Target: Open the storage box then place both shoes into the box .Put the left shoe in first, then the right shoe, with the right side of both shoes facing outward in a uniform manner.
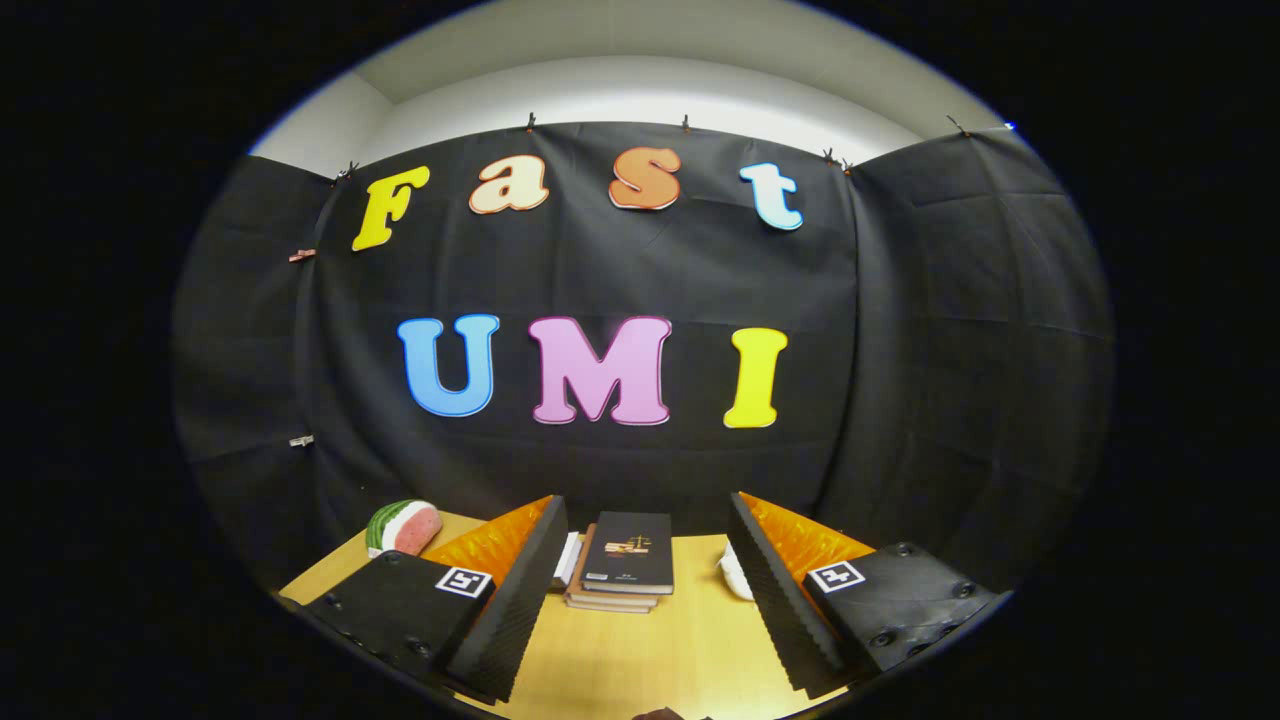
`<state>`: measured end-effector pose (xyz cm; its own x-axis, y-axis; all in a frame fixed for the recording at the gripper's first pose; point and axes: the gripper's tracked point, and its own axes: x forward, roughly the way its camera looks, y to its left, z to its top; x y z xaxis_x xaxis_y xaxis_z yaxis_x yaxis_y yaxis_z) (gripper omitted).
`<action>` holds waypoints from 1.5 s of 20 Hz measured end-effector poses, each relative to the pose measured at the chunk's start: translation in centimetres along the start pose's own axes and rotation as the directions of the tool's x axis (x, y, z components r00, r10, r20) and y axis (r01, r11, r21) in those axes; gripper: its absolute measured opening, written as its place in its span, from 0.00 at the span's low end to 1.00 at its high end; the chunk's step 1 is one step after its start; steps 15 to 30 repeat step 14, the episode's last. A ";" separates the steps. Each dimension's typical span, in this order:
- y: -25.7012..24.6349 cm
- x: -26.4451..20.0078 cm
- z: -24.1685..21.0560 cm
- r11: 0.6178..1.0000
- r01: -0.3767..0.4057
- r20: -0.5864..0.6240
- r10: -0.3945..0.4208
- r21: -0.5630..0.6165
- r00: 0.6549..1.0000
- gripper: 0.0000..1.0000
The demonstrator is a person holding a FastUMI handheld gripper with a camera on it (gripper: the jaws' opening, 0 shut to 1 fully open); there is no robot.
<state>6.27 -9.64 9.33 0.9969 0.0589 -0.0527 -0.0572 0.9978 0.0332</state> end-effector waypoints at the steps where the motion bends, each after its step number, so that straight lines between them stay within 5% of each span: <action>1: -0.8 -0.4 -0.7 1.000 0.006 0.008 -0.006 0.002 1.000 0.99; 7: -3.2 -0.1 -5.5 0.999 -0.025 -0.071 0.023 -0.031 0.997 0.98; 30: -2.0 0.0 -5.9 0.999 0.027 -0.087 -0.023 0.042 0.996 0.99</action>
